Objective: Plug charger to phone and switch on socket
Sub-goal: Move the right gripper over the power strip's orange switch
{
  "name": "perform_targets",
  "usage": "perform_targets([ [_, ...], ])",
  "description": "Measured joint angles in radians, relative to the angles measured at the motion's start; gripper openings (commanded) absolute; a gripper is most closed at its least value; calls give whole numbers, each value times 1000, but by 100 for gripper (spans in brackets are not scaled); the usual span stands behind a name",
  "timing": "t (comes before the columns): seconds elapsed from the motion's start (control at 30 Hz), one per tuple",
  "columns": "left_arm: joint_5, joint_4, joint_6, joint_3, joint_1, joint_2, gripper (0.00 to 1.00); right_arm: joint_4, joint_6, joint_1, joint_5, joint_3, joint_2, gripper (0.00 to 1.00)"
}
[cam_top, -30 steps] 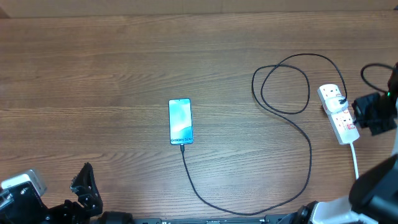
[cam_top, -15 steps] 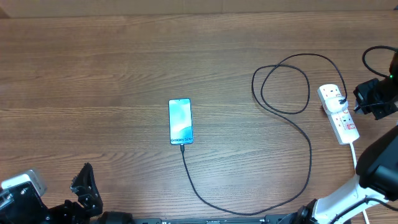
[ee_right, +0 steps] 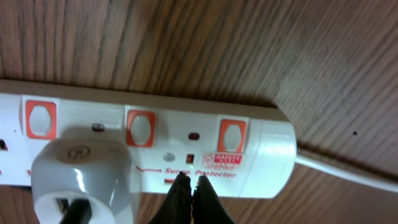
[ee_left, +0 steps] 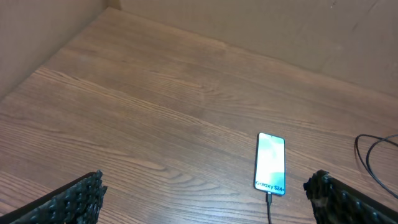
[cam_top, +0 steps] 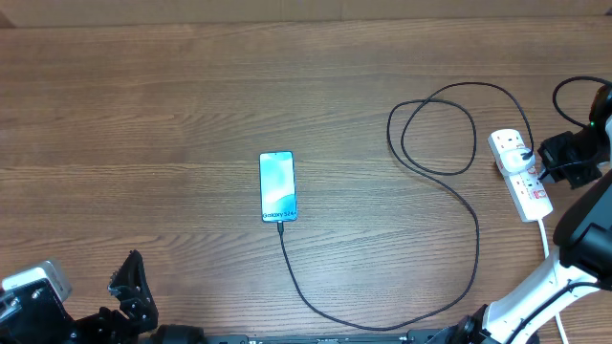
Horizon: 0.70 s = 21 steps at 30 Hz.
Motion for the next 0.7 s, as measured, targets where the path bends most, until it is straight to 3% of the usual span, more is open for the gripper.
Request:
perform_targets([
  [0.7, 0, 0, 0, 0, 10, -80, 100, 53, -1, 0, -16, 1, 6, 4],
])
